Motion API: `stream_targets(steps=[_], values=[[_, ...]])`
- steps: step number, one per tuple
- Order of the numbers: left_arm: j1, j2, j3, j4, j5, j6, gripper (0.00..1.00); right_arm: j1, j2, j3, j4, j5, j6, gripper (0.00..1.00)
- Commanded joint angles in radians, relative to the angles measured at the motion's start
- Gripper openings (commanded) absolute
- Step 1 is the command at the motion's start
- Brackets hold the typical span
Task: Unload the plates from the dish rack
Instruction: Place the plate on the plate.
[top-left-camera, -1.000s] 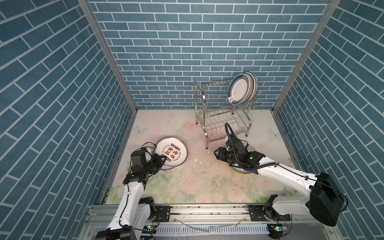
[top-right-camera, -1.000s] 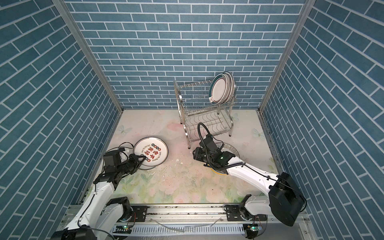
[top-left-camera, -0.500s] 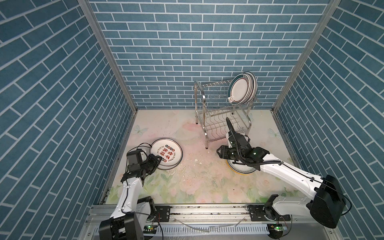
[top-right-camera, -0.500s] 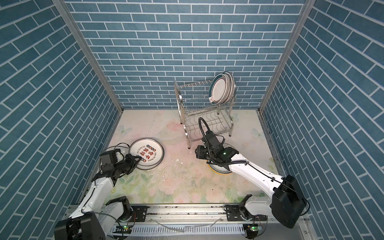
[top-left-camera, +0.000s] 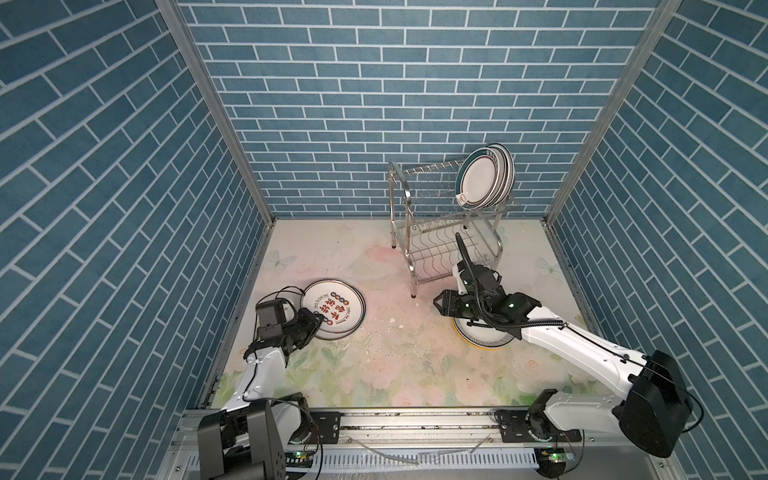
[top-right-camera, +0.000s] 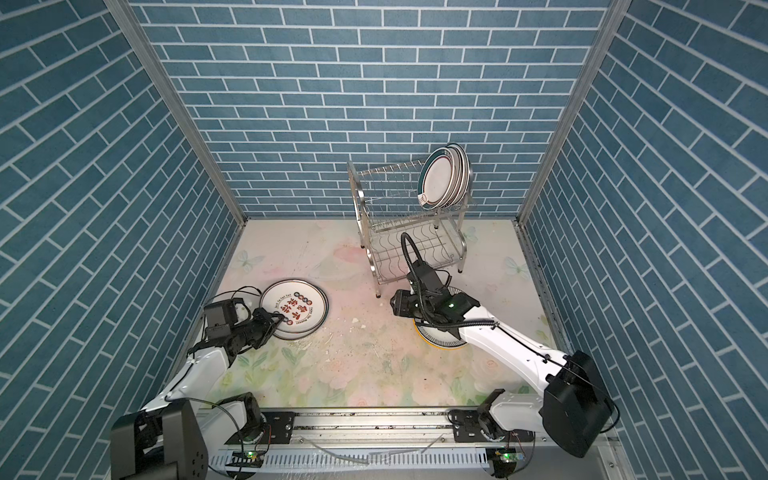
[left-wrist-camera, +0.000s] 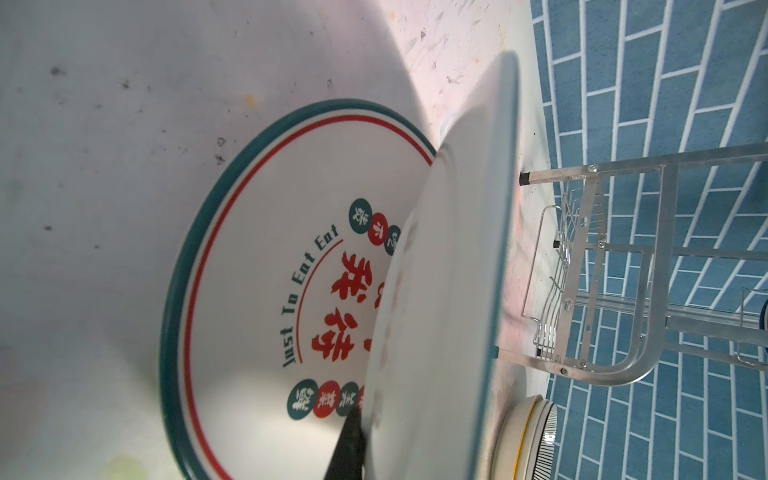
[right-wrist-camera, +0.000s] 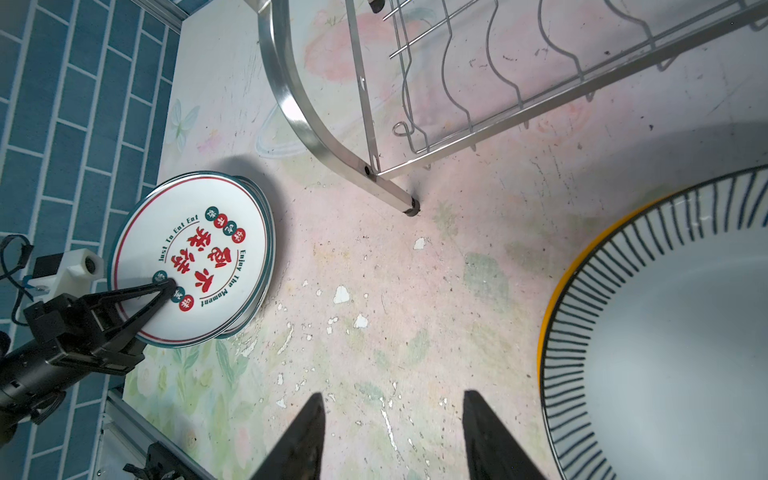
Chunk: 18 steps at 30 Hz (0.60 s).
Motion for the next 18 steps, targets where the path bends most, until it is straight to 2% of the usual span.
stream_targets(steps=[1,4,7,15,18], values=[[0.005,0.01,-0.017,0.044,0.021,0.025,0.14,-0.003,0.002,-0.001,0.012,-0.01,-0.028,0.54],[0.005,0.026,-0.013,0.019,0.014,0.042,0.16,-0.003,0.004,-0.007,0.023,-0.011,-0.022,0.54],[0.005,0.033,-0.003,-0.018,-0.003,0.063,0.23,-0.003,0.004,-0.008,0.02,-0.01,-0.017,0.54],[0.005,0.054,0.017,-0.088,-0.034,0.1,0.5,-0.005,0.01,-0.007,0.024,-0.011,-0.018,0.54],[0.005,0.06,0.037,-0.146,-0.068,0.125,0.57,-0.005,0.012,-0.009,0.029,-0.011,-0.02,0.54]])
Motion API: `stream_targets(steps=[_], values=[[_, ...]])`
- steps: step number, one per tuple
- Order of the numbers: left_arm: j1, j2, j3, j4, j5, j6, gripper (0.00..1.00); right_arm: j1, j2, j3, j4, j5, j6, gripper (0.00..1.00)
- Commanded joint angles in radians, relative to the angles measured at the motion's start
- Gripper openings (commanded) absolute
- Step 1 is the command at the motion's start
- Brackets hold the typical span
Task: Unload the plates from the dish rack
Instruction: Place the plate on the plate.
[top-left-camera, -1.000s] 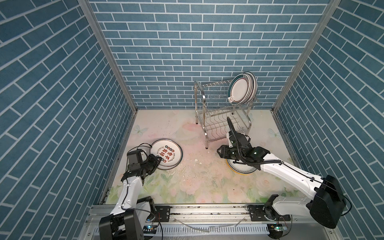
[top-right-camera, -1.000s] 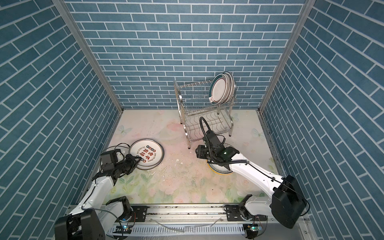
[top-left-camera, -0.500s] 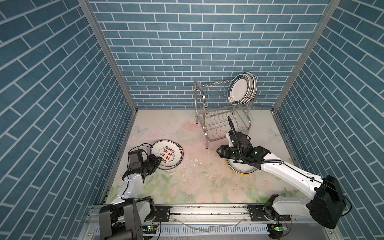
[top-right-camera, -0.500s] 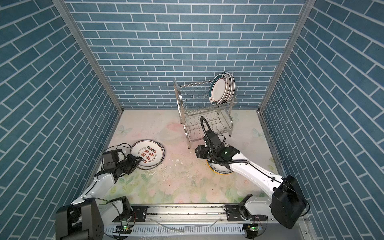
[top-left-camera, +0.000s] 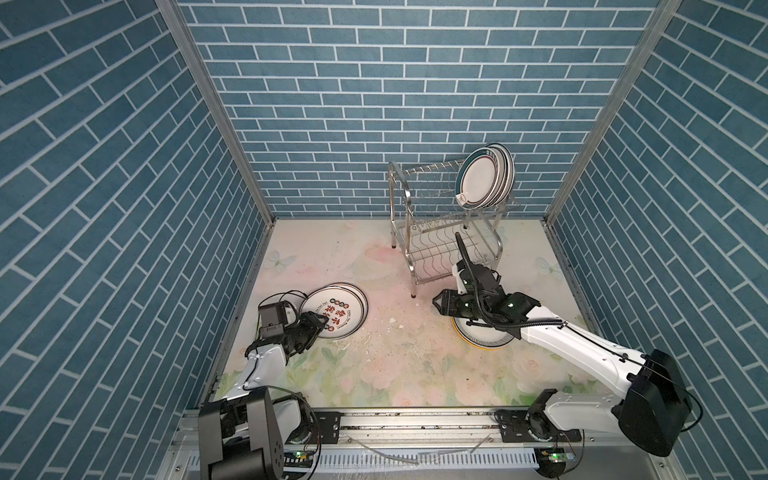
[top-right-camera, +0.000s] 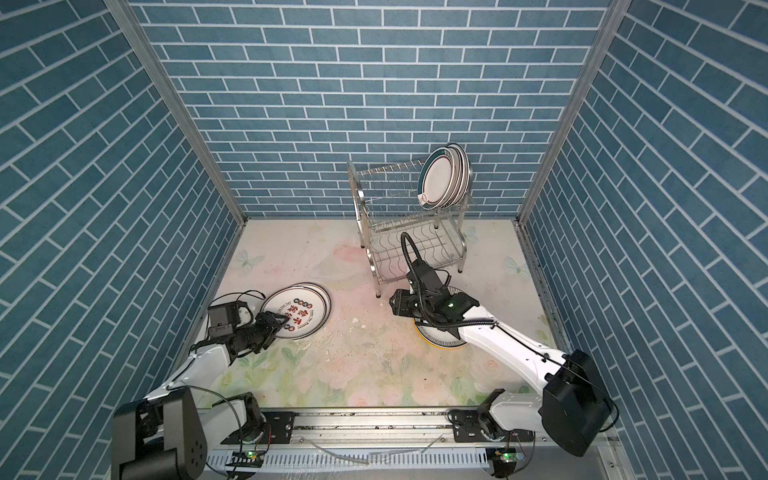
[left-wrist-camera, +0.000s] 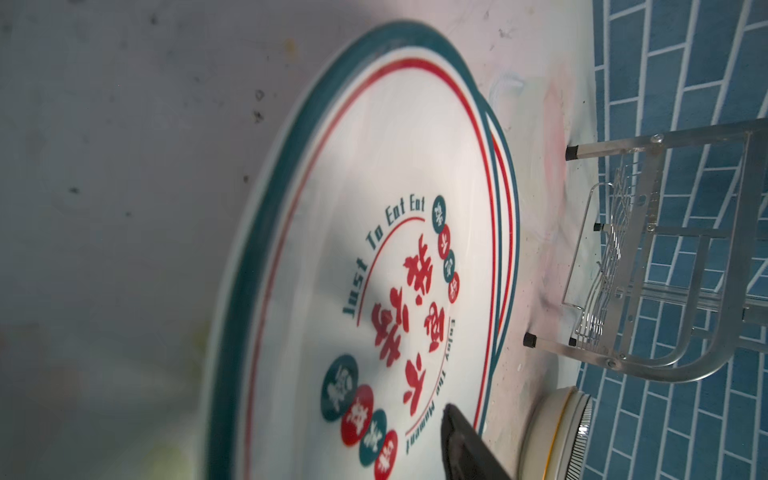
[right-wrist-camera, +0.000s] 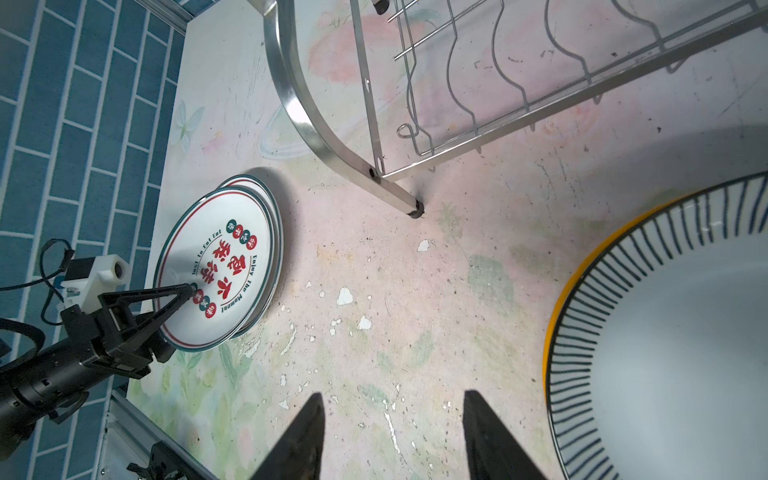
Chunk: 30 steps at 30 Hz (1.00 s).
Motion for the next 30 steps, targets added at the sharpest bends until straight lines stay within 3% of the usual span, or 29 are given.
stream_targets(steps=[1,9,30], values=[[0.006,0.006,0.034,-0.103,-0.063,0.052,0.59,-0.003,0.006,-0.011,0.017,-0.033,-0.02,0.54],[0.001,0.045,0.065,-0.156,-0.098,0.071,0.67,-0.004,0.003,-0.022,0.034,-0.039,-0.02,0.54],[-0.037,-0.044,0.182,-0.381,-0.249,0.095,0.78,-0.021,0.008,-0.058,0.089,-0.074,-0.026,0.54]])
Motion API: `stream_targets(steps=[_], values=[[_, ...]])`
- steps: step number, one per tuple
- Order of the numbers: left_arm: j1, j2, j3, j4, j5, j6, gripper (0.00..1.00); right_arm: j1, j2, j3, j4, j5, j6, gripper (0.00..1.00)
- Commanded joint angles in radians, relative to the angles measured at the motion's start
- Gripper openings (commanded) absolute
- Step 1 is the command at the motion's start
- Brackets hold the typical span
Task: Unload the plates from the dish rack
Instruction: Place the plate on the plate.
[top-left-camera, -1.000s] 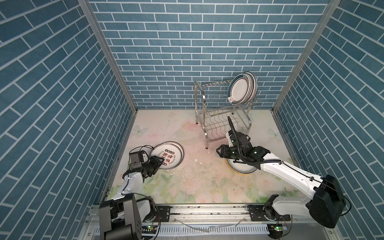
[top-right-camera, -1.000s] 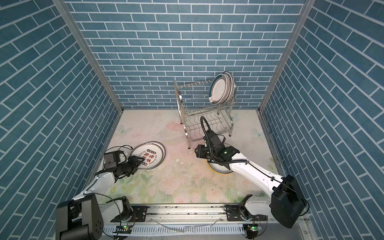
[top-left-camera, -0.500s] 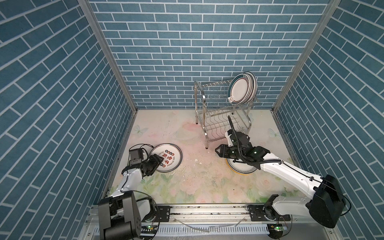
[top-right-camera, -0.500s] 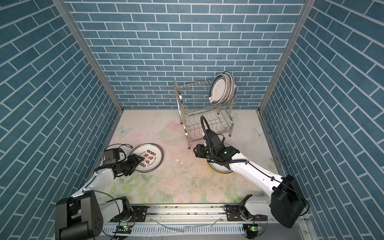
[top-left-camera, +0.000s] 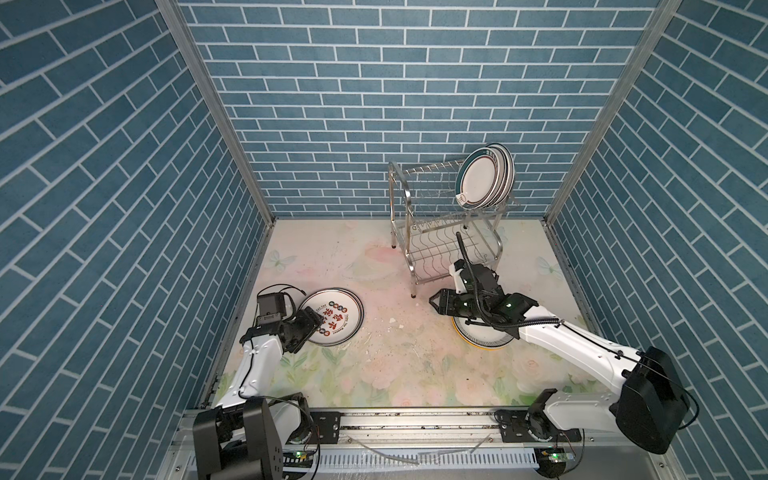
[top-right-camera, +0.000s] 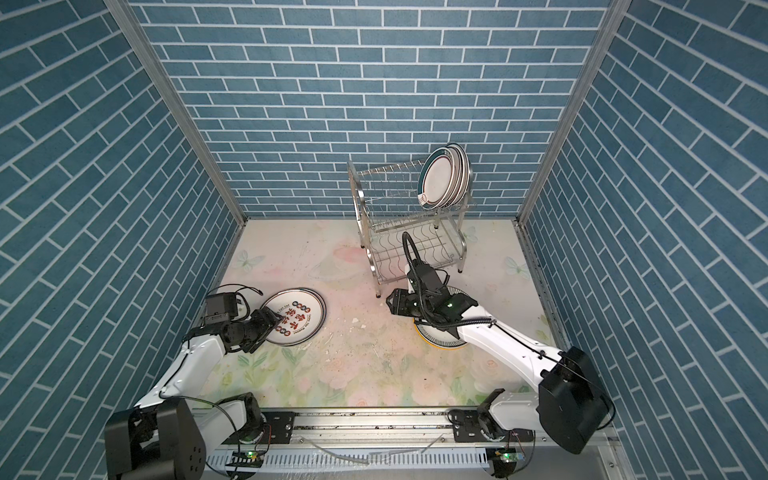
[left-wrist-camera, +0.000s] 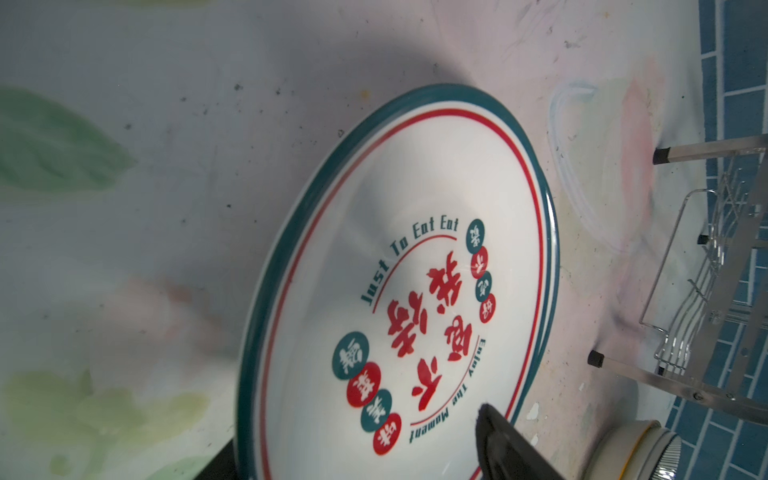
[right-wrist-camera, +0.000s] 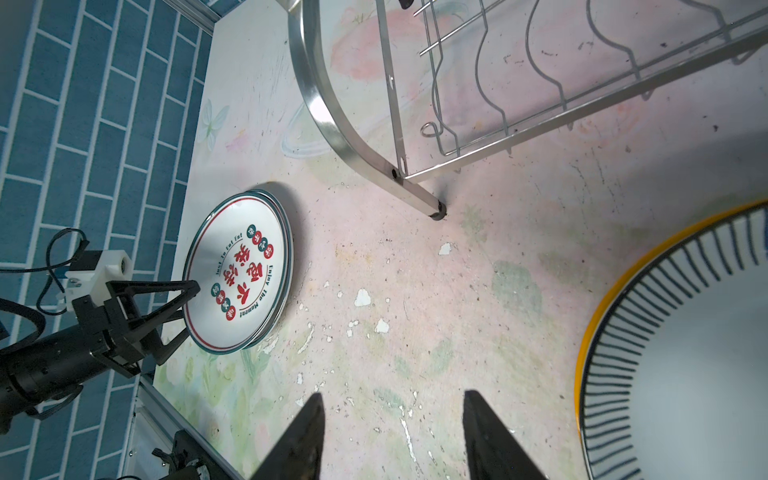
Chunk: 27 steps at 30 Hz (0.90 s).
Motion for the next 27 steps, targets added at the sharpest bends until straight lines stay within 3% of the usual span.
stream_targets(steps=[1,6,7,9,20,23,25,27], values=[[-0.014,-0.027,0.038,-0.089,-0.066,0.023,0.78,-0.007,-0.009,-0.034,0.017,-0.011,-0.026,0.54],[-0.022,-0.072,0.087,-0.16,-0.102,0.036,0.8,-0.014,-0.012,-0.044,0.024,-0.016,-0.026,0.54],[-0.024,-0.076,0.093,-0.169,-0.103,0.038,0.83,-0.012,-0.012,-0.046,0.025,-0.016,-0.026,0.54],[-0.032,-0.077,0.109,-0.191,-0.113,0.043,0.99,-0.018,-0.013,-0.046,0.025,-0.015,-0.026,0.54],[-0.085,-0.129,0.222,-0.276,-0.082,0.067,0.99,-0.057,-0.102,0.041,-0.146,0.092,-0.093,0.54],[-0.091,-0.166,0.266,-0.307,-0.06,0.073,0.99,-0.088,-0.129,0.104,-0.233,0.15,-0.124,0.62],[-0.1,-0.184,0.301,-0.329,-0.054,0.078,0.99,-0.109,-0.14,0.162,-0.294,0.194,-0.145,0.79],[-0.117,-0.194,0.345,-0.353,-0.057,0.083,0.99,-0.129,-0.147,0.233,-0.356,0.246,-0.174,0.85]])
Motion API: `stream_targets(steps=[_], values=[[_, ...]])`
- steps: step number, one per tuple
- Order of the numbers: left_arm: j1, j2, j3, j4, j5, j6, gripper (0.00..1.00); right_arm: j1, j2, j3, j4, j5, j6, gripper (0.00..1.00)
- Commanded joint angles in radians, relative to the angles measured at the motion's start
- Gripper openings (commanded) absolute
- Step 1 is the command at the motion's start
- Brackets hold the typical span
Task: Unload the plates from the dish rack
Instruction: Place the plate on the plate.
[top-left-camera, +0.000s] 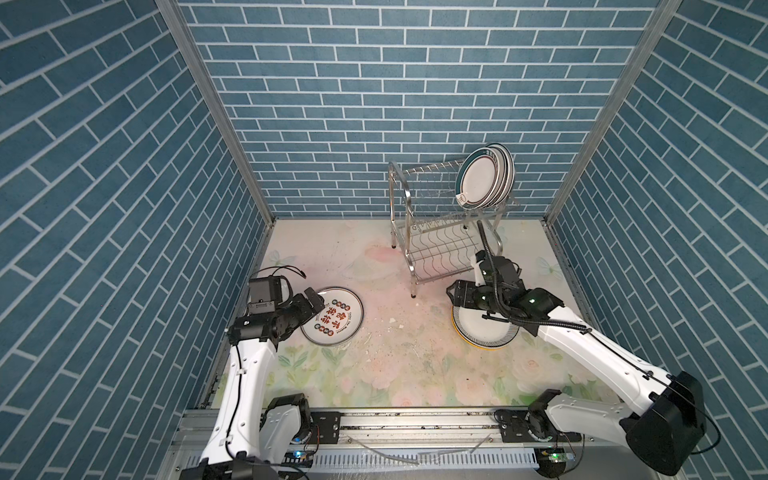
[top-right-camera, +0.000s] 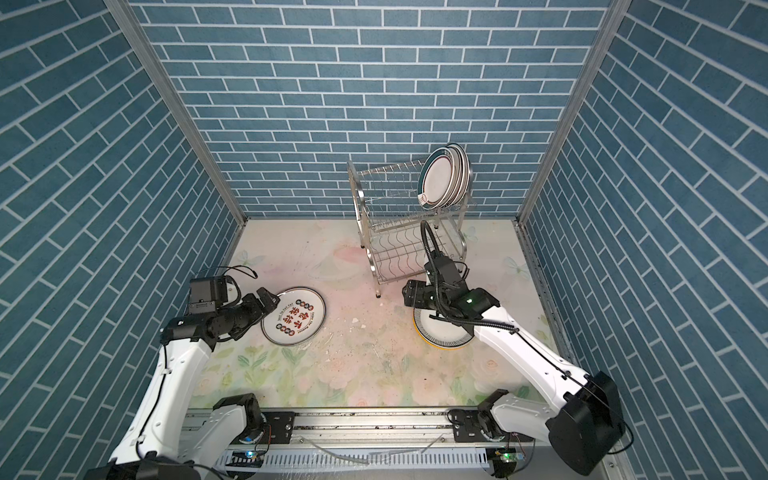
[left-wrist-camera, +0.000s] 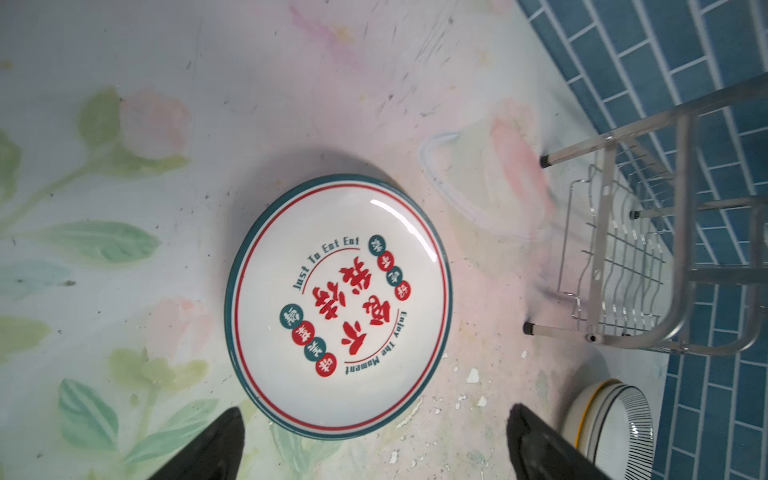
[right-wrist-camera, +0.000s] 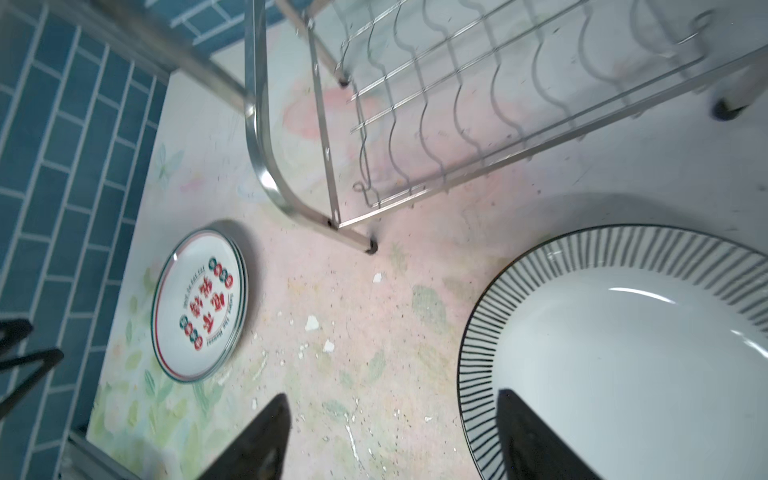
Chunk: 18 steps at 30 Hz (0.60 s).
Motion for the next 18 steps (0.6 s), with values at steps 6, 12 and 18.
stream_targets(steps=[6,12,18], values=[[-0.203,0.016,0.218,-0.151,-0.143,0.025,0.99,-0.071,-0.004,0.356,-0.252,0.206,-0.13,0.99],[-0.466,0.082,0.37,-0.171,-0.318,-0.008,0.99,-0.096,0.142,0.711,-0.38,0.29,-0.209,0.99],[-0.654,0.193,0.434,-0.074,-0.356,-0.016,0.99,-0.121,0.351,1.059,-0.431,0.293,-0.24,0.99]])
